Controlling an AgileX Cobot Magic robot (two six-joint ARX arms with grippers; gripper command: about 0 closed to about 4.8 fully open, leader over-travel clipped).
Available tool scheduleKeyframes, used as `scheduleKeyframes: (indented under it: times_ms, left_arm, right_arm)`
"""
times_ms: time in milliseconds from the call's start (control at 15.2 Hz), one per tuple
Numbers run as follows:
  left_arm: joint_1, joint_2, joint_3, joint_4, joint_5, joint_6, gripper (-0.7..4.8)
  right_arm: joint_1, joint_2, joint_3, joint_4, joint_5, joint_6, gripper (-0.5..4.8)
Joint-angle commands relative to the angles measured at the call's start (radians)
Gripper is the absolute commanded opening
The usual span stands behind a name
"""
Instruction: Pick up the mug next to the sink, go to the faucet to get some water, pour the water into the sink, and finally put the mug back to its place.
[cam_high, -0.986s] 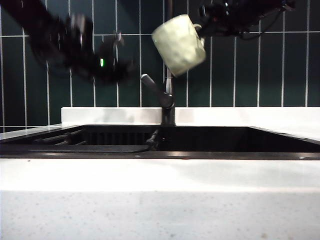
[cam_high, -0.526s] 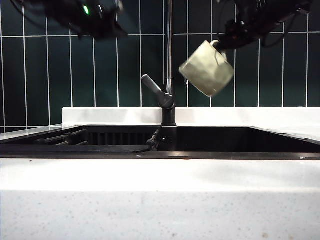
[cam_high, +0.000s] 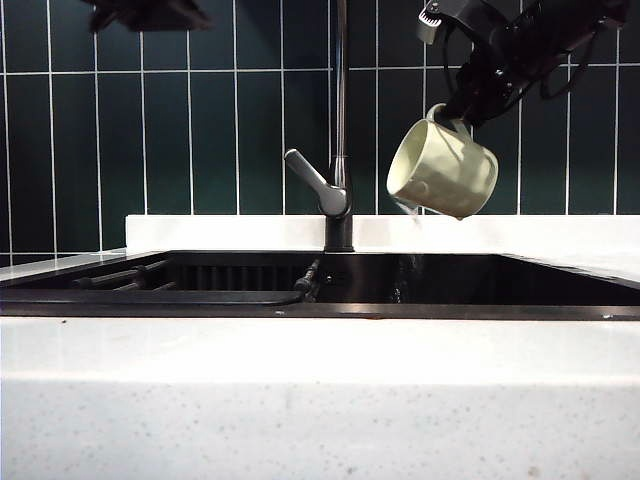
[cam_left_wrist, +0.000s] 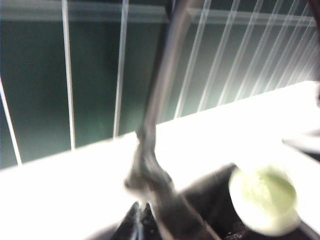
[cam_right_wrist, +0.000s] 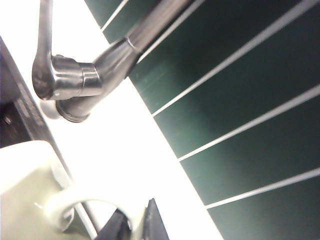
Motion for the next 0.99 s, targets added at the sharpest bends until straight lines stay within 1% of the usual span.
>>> scheduleKeyframes:
  times_ms: [66,197,263,394,526,657,723,789,986]
  left_arm:
    - [-0.002,-0.182,-0.207,0.006,-0.001,-0.003,-0.04]
    - [-0.002,-0.318,-0.371,0.000,-0.021,-0.003,-0.04]
    - [-0.002,-0.372,-0.443,0.000,-0.041,-0.010,-0.04]
    - [-0.002,-0.484,-0.608,0.003,-0.045,-0.062,-0.04]
    - [-0.002,-0.568,-0.736,0.004,-0.053,-0.071,-0.04]
    - [-0.002,-0.627,-0.822,0.011,-0.064,-0.102,-0.04]
    - [-0.002,-0.652,-0.857,0.032,-0.064,-0.116,-0.04]
    - [-0.002,-0.710,-0.925,0.086,-0.065,-0.166,-0.04]
    - [-0.002,-0.827,-0.981,0.094,-0.071,-0.211,-0.04]
  right_arm:
    - [0.003,-0.020,0.012,0.025,0.021,-0.275,-0.01]
    - [0.003,-0.020,0.011,-0.010,0.080,-0.396,-0.01]
    - [0.003,-0.020,0.008,-0.008,0.089,-0.442,-0.01]
    - [0.004,-0.020,0.008,0.000,0.089,-0.539,0.00]
    - [0.015,-0.020,0.008,0.047,0.082,-0.640,0.00]
    - [0.024,-0.014,0.008,0.109,0.070,-0.677,0.00]
    - [0.028,-0.014,0.008,0.116,0.068,-0.695,0.00]
    - [0.045,-0.016,0.007,0.115,0.067,-0.699,0.03]
    - [0.067,-0.034,-0.014,0.111,0.097,-0.691,0.03]
